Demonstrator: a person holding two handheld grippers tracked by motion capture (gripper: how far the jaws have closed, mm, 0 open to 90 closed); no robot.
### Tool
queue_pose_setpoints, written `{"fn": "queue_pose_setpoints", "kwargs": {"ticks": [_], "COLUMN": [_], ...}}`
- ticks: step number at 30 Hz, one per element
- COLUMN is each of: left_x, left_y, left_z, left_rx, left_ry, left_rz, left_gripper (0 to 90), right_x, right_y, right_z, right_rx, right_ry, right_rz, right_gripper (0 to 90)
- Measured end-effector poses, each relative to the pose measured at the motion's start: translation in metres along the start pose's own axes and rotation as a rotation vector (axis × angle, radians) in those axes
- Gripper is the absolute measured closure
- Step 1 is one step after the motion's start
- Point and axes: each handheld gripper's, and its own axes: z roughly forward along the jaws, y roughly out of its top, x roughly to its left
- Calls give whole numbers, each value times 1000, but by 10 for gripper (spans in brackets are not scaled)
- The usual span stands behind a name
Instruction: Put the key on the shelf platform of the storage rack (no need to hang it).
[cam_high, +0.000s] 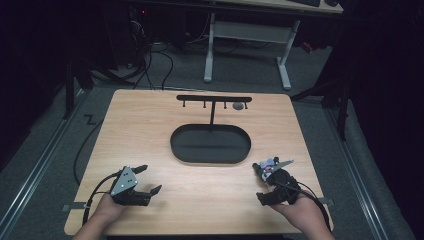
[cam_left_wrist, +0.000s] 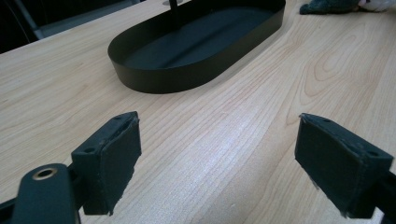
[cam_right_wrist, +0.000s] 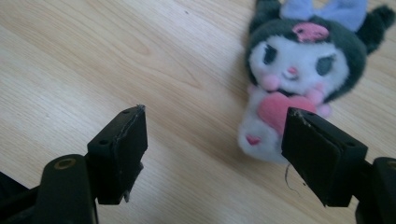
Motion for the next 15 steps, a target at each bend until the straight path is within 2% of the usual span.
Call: {"fn": "queue_pose_setpoints", "kwargs": {"ticks": [10, 12, 15], "left_x": [0, 0, 0], "left_y": [0, 0, 0], "left_z": [0, 0, 0], "left_rx": [-1, 0, 0], "left_ry": [-1, -1, -2], "left_rz": [2, 2, 2], "left_gripper": [154, 154, 154], "right_x": [-18, -21, -26], "right_y": [-2, -1, 0], "right_z": [-2, -2, -2], "right_rx": [54, 62, 61], "right_ry": [-30, -36, -42], "right_rz": [36, 55, 68], "right_gripper": [214, 207, 199]}}
